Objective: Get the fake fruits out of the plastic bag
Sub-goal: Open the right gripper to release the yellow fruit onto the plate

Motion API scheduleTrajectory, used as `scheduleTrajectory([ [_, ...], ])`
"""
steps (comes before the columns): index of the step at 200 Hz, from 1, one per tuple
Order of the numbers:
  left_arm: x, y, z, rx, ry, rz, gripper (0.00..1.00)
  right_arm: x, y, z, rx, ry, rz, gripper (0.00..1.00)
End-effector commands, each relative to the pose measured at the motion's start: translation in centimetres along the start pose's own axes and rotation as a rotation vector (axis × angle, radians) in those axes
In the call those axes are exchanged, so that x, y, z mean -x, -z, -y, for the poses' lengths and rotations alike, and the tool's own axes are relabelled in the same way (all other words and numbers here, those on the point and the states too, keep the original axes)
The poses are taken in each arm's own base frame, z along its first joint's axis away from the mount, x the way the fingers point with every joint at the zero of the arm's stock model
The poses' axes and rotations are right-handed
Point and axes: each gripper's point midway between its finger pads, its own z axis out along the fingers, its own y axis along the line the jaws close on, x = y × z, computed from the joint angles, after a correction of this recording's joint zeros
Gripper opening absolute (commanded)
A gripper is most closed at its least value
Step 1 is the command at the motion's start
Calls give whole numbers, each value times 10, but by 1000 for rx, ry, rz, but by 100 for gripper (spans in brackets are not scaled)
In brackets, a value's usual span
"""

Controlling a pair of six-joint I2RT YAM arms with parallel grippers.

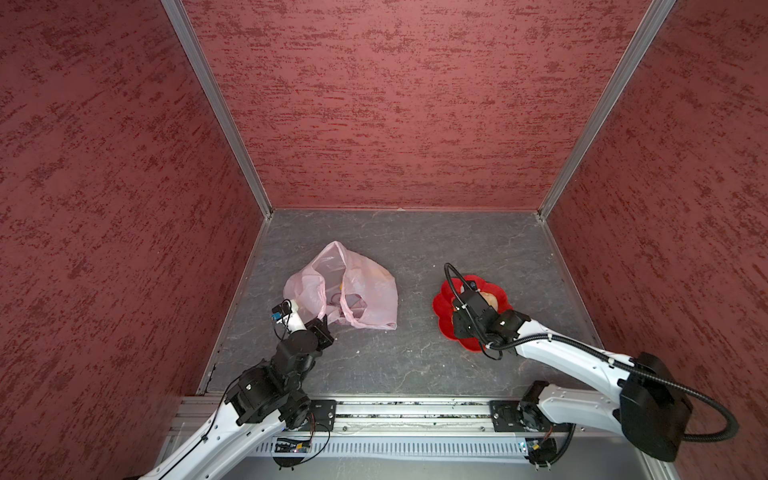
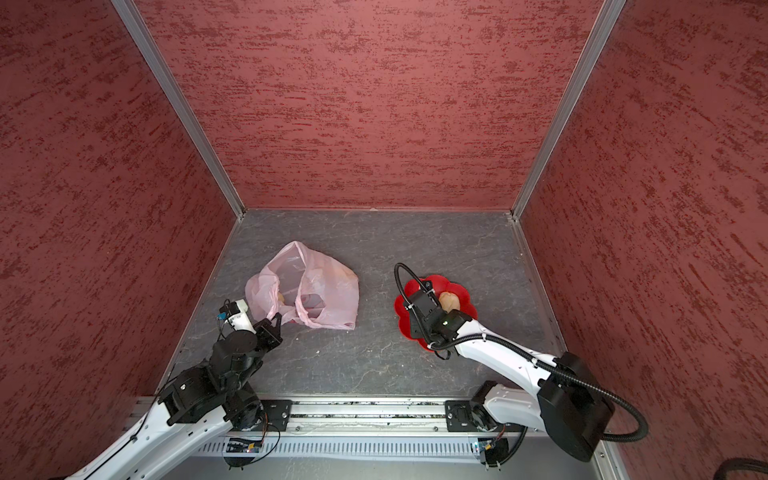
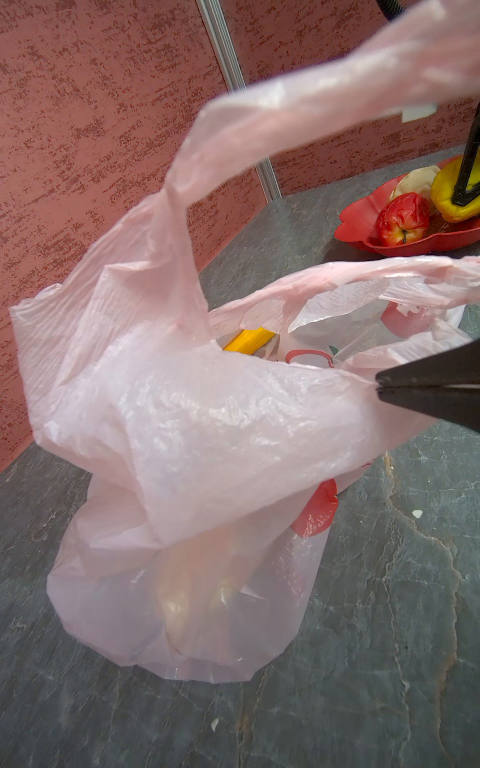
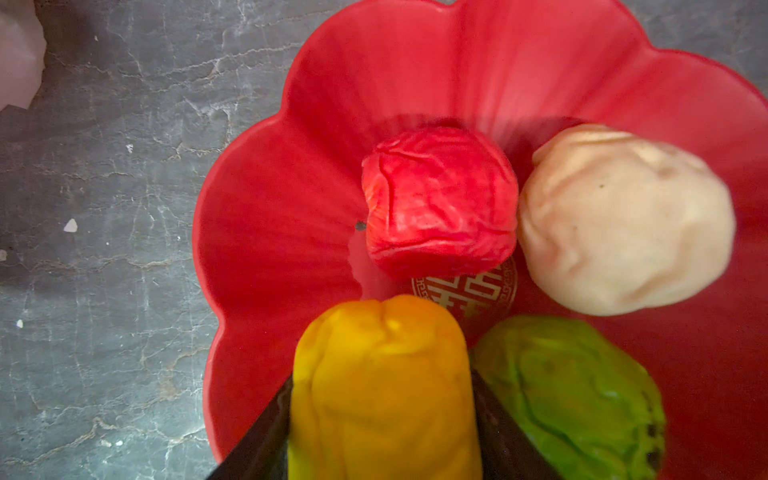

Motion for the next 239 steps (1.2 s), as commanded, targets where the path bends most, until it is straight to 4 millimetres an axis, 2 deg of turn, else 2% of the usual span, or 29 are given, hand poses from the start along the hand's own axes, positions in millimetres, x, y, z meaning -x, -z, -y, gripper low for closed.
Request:
scheduleTrajectory([
  [1,-2,-1,-1,-3,1,-1,0,2,-3,-2,14,-39,9,54],
  [102,-2,0,-1,-14,4,-1,0,-11,-15,6,-29,-34,-22,63],
  [145,-1,1,0,-17,4,1,0,-11,-17,7,-43,-25,-27,70],
  [199,1,3,0,-17,3,2,0,3,-6,5,-42,-11,0,80],
  [239,8,13,-4,-5,5,4,0,30,17,-4,-29,31,36,81],
])
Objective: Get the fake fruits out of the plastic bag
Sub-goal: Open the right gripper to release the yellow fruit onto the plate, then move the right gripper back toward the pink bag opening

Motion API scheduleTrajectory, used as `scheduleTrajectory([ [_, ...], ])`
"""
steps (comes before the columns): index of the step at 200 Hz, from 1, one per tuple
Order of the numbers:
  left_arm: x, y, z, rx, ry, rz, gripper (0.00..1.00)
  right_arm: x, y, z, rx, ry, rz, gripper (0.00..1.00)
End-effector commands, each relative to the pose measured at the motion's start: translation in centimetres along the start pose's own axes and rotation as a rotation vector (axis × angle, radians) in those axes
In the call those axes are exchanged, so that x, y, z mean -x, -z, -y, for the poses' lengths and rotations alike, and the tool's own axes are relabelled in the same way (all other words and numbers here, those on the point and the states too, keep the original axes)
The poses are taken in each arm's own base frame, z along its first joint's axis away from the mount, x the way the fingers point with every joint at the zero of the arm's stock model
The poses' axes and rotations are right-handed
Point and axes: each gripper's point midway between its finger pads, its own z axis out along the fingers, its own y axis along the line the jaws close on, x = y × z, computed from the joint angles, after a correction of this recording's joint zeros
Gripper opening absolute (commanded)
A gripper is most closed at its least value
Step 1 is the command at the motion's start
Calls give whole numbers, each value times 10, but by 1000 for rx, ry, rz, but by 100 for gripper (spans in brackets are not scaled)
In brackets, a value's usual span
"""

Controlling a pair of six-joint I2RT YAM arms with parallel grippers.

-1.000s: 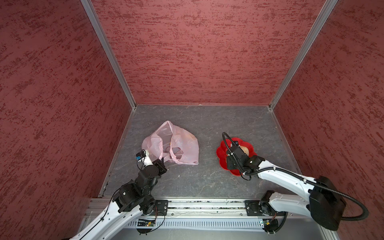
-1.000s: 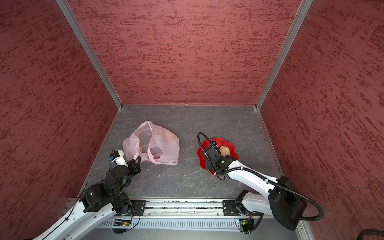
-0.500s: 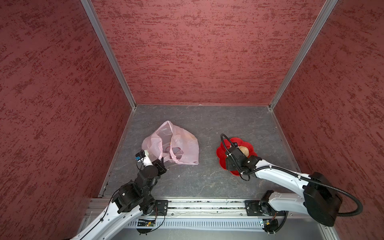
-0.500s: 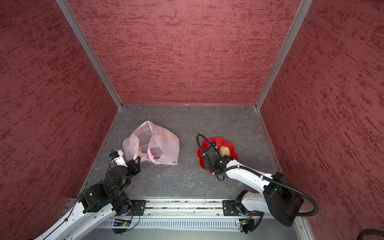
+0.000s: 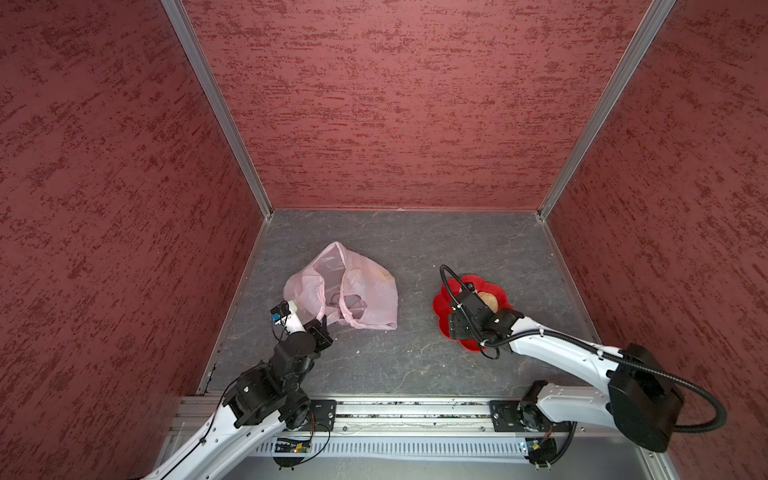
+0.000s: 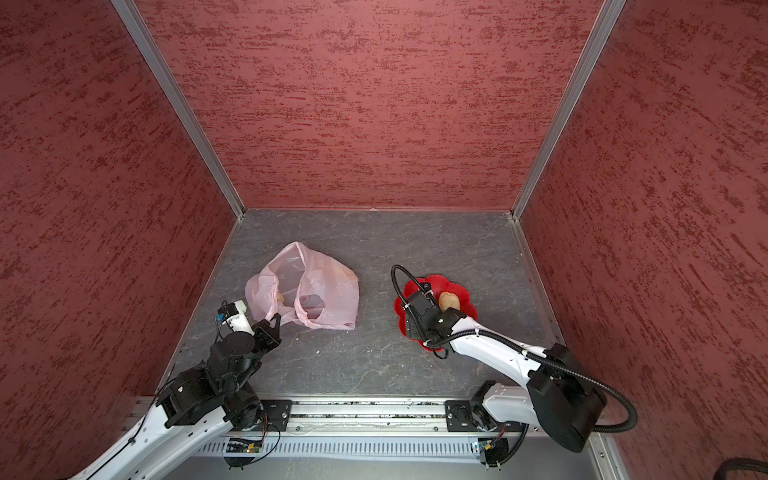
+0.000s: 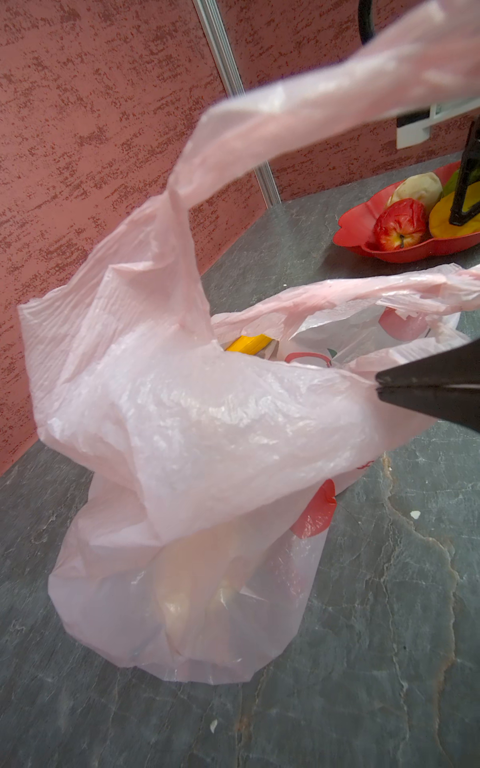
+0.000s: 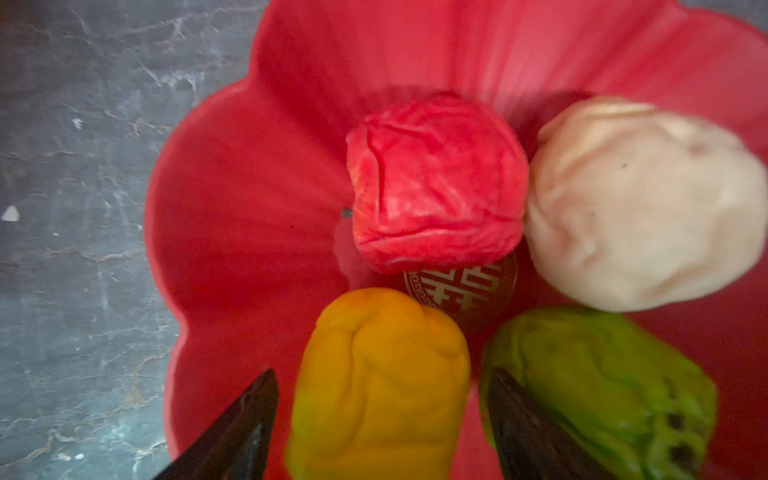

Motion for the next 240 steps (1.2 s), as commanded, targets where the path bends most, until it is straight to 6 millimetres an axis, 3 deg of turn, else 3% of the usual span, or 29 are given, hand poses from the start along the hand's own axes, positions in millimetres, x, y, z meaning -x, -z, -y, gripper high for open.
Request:
scheduleTrajectory([
  [1,7,10,-3,6,-1,4,0,31,24,-4,3,13,72,81],
  [27,15,18,-11,26,11,36,0,58,48,-18,53,35,113,80],
  [49,19,22,-16,29,17,57,0,81,63,-42,122,57,136,79],
  [90,12,20,-19,29,24,36,0,131,84,-123,257,127,221,78],
  [130,4,16,-20,27,33,13,0,158,80,-222,413,177,240,80],
  [159,3,15,-18,15,38,8,0,167,70,-274,472,199,228,86],
  [195,1,14,-15,1,38,-3,0,167,46,-307,473,201,208,90],
  [240,-2,14,-13,-14,43,-16,0,174,13,-328,451,180,222,91],
])
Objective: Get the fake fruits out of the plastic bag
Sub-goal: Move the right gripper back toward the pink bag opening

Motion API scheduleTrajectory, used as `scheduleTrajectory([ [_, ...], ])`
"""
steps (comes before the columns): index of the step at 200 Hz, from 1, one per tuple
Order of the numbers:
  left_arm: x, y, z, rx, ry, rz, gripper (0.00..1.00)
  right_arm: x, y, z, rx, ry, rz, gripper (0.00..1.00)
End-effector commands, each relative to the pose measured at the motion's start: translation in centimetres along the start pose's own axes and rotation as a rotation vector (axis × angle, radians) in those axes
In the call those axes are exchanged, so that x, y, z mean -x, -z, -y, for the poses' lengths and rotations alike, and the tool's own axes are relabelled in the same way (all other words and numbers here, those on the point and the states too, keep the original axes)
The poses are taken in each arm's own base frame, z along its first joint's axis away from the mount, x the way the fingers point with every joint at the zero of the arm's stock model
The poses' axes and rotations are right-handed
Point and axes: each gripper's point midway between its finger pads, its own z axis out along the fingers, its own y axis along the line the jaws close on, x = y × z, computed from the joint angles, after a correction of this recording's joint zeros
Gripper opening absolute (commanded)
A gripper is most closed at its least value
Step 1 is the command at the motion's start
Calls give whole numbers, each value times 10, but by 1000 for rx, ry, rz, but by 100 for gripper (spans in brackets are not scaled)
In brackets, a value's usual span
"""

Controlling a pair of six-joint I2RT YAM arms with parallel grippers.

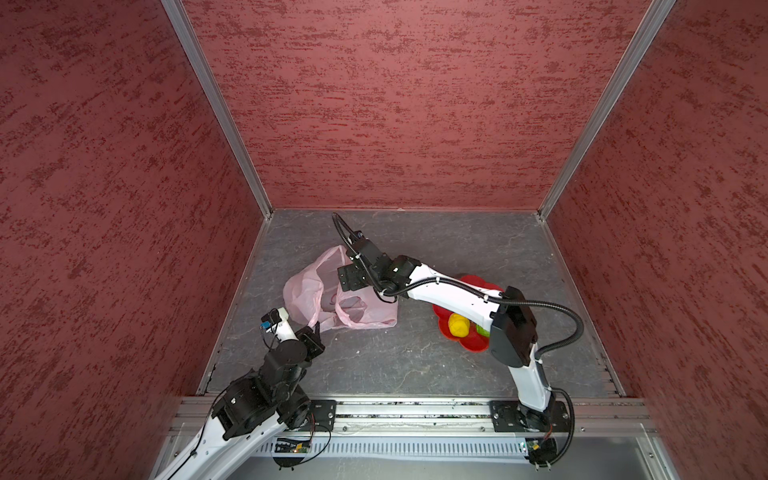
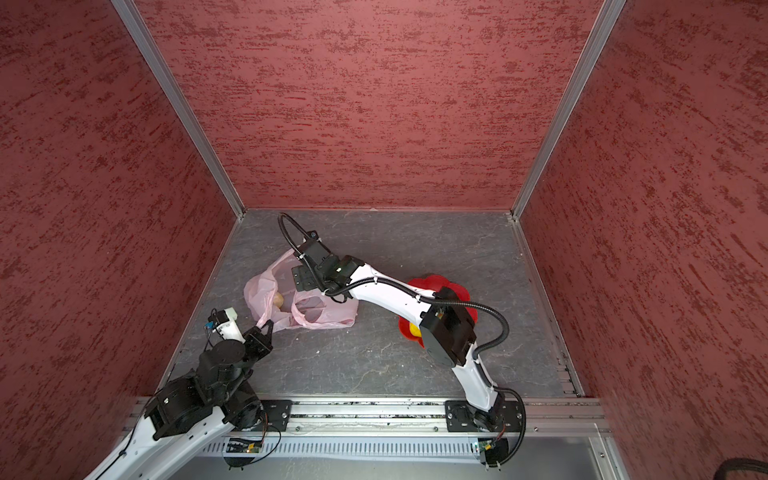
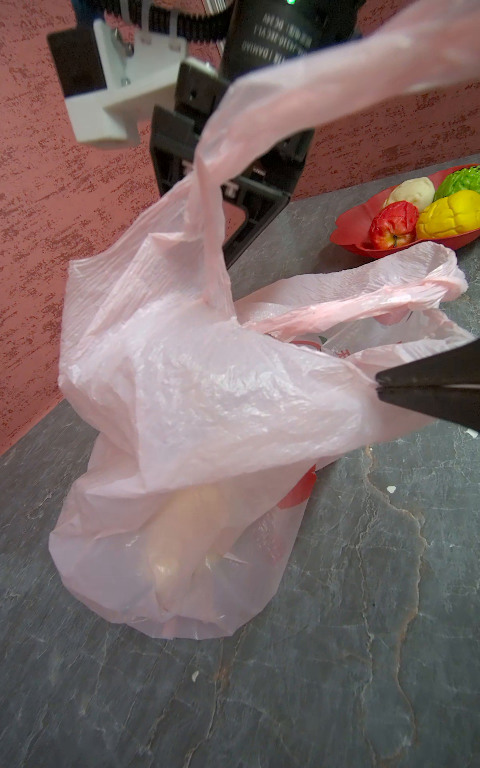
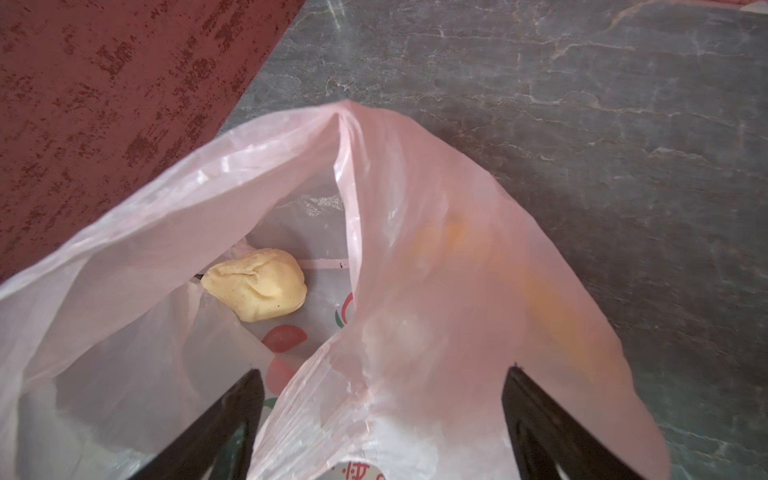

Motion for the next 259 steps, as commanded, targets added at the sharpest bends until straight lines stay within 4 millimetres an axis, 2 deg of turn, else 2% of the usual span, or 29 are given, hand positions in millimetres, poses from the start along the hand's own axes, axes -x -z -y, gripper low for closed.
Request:
scheduleTrajectory([
  [1,-3,-1,2,-18,7,-10,0,12,-13,-7,2,-22,40,91],
  [26,-6,-1,1,-24,10,-19,0,14,-34,-4,-48,-18,40,91],
  [46,-5,1,-1,-25,15,-18,0,13,-48,7,-116,-18,38,91],
  [74,-4,4,-6,-19,21,-12,0,18,-58,26,-194,-41,67,87],
  [116,-5,4,-10,-8,8,-5,0,31,-55,55,-287,-32,106,70],
  [144,-8,-2,-9,-8,-2,-6,0,38,-54,58,-268,26,128,48],
  [165,-9,-9,-7,0,-18,2,0,45,-48,54,-223,61,158,35],
  [190,-8,-17,-6,18,-47,23,0,56,-37,54,-174,92,189,24],
  [212,-3,-24,2,16,-63,46,0,69,-23,49,-142,147,225,20],
  [259,-4,-51,9,28,-55,39,0,98,22,32,-81,250,318,18],
])
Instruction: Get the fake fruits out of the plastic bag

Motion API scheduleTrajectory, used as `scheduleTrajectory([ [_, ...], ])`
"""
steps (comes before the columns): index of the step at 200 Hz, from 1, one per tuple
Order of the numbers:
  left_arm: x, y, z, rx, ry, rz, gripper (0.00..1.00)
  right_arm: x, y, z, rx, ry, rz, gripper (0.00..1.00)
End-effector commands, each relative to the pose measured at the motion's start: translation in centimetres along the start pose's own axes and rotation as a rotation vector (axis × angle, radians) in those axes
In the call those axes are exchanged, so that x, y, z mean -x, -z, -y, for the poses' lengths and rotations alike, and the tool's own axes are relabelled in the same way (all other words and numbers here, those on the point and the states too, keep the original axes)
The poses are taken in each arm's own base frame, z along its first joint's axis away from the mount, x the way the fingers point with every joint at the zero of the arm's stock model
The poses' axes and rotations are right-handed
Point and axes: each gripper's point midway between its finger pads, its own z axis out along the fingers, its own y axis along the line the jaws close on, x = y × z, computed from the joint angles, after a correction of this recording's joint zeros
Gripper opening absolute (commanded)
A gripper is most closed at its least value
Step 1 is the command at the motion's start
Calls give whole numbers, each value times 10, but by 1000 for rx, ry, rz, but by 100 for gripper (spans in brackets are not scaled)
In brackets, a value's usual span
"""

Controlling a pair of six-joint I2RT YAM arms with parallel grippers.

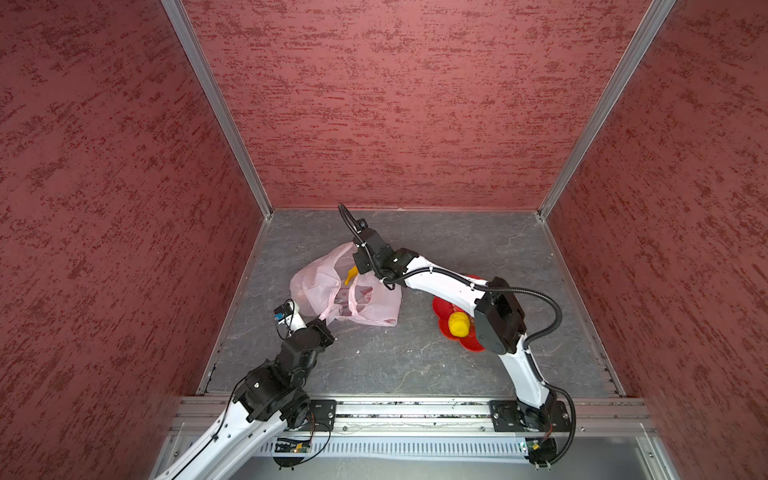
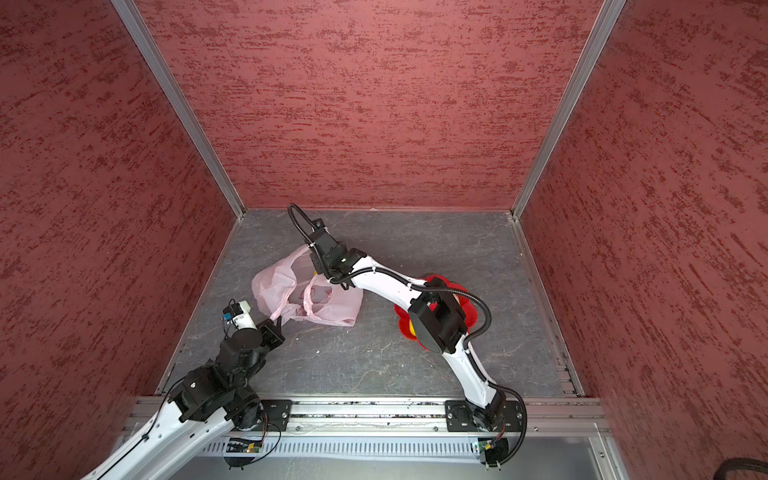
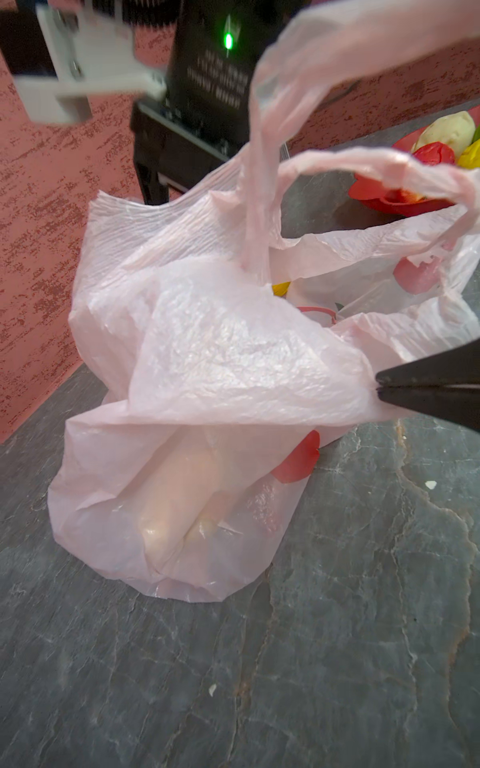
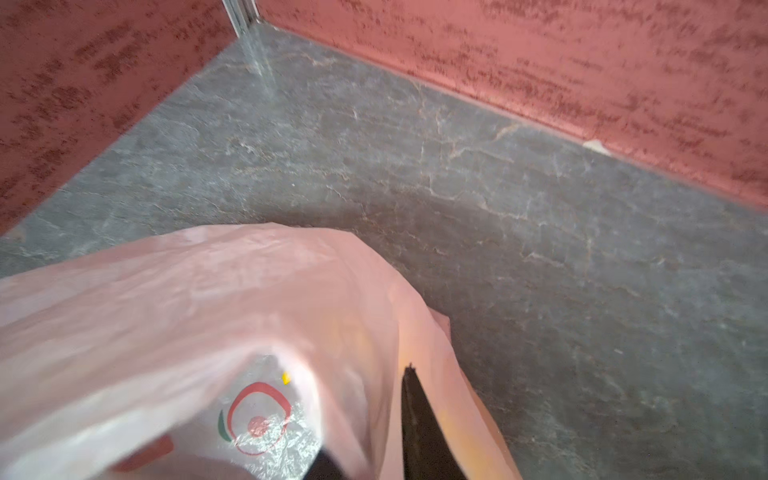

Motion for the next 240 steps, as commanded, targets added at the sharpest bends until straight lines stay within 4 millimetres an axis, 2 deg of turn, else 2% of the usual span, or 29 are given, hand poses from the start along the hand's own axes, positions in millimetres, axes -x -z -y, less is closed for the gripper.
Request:
scheduleTrajectory([
  [1,5,-11,14,-49,6,17,0,56,41,-8,77,51,153,18],
  [48,2,-26,17,-56,9,11,0,72,72,-13,148,89,208,17],
  [68,-1,-26,16,-63,15,0,0,74,79,-14,159,85,206,17],
  [83,-2,-24,16,-68,22,-7,0,72,78,-16,165,85,175,23],
  [91,-3,-23,14,-67,26,-10,0,69,75,-17,166,82,147,28],
  [117,-3,-16,9,-73,46,-10,0,55,69,-33,190,70,67,56],
  [147,-3,-8,2,-74,62,-7,0,36,62,-49,186,49,-1,72],
  [186,-6,-3,0,-81,67,-23,0,8,42,-49,155,-25,-94,82],
  [219,-6,-2,1,-85,66,-31,0,-19,18,-44,108,-46,-172,84],
  [240,-7,-2,1,-85,67,-33,0,-27,6,-37,91,-70,-198,84],
])
